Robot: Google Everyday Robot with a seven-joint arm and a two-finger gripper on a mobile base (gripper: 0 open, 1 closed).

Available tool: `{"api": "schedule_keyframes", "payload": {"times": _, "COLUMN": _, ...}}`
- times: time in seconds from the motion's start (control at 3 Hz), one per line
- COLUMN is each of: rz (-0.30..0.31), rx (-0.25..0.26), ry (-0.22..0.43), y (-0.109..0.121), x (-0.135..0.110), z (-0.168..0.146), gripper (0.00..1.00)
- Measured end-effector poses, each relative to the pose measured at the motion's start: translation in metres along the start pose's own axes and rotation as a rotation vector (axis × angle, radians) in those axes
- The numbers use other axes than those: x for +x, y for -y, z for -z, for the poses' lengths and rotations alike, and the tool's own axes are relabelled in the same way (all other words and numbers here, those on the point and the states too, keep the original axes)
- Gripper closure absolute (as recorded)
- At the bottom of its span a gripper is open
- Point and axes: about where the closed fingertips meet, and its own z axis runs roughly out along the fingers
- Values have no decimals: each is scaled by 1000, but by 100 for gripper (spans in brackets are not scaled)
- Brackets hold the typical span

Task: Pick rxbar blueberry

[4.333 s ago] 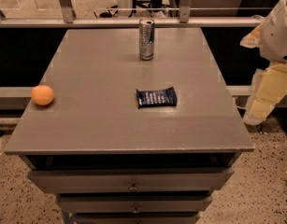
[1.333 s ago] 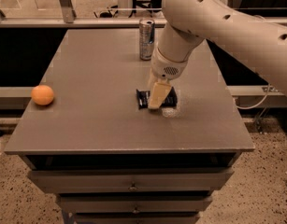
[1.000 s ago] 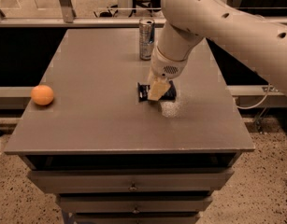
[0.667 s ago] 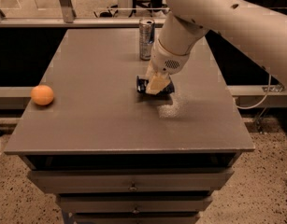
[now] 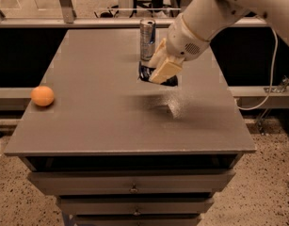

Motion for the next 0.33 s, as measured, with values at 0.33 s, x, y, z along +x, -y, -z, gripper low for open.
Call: {"api": "schedule_keyframes", "payload": {"times": 0.33, "rz": -9, "rx": -5, "ry": 47, "y": -3, "x": -7, "z": 6, "gripper": 100}}
